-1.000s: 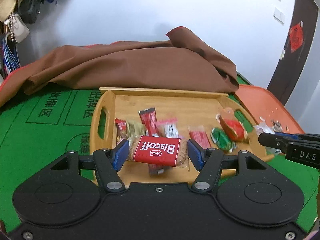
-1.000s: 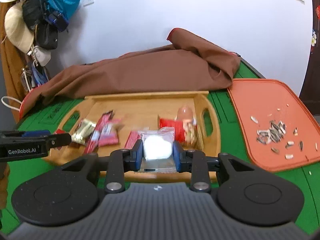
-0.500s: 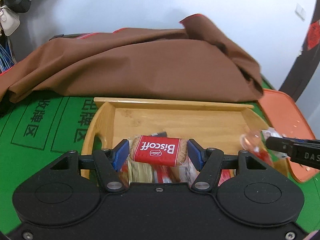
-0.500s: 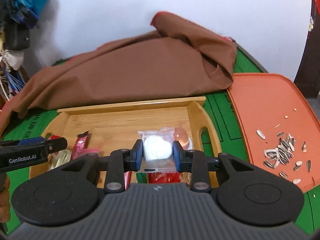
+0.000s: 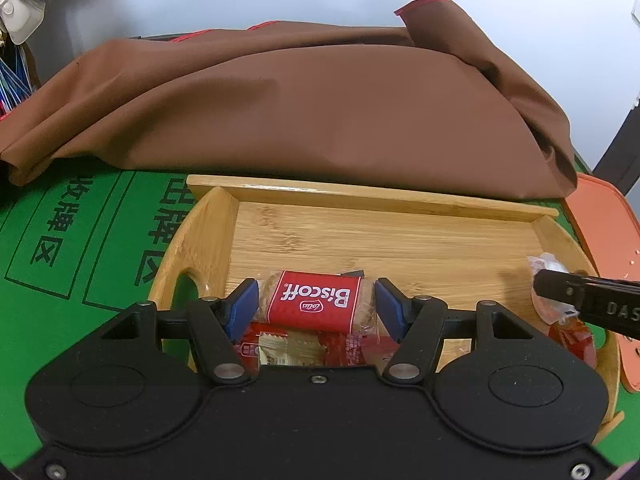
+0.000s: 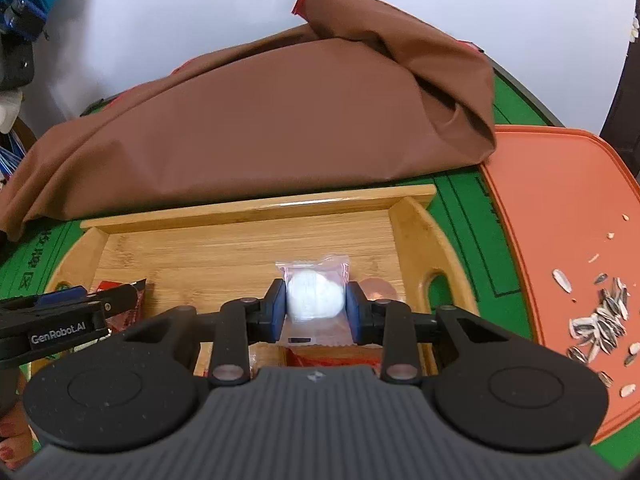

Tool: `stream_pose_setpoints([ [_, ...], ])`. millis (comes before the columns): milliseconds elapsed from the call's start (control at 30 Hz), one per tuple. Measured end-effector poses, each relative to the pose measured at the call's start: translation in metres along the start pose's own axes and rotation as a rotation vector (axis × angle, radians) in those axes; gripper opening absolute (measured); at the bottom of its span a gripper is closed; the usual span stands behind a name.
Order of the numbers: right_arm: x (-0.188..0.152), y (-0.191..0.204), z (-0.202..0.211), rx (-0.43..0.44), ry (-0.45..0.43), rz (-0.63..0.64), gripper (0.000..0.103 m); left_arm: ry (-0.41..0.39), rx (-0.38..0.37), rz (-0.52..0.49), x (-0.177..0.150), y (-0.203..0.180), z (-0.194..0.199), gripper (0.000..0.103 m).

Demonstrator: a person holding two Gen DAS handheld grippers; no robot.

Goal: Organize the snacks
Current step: 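Lower the Biscoff packet with the left tool while the right tool lowers the white packet into the tray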

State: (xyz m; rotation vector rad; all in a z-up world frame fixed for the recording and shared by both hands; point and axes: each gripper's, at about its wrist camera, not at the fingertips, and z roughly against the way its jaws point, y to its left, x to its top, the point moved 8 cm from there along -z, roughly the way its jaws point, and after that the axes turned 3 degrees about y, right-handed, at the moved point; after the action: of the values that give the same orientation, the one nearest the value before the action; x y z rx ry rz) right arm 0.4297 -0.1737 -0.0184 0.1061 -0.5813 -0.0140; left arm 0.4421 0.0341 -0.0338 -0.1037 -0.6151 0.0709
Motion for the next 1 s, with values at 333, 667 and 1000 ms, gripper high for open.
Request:
stream_pose_setpoints([
  [333,-0.005,0.012,-0.022,-0.021,0.013,0.055,0.037,0.008,0.022,-0.001,0.000,0.002,-0.006,0.061],
  [667,-0.009,0.010,-0.031,-0.017,0.031,0.052,0.037,0.003,0.033,-0.008,0.000,0.000,-0.009,0.061],
  [1000,-0.009,0.010,-0.021,-0.013,0.009,0.072,0.059,-0.010,0.049,-0.009,0.003,0.002,-0.002,0.076],
])
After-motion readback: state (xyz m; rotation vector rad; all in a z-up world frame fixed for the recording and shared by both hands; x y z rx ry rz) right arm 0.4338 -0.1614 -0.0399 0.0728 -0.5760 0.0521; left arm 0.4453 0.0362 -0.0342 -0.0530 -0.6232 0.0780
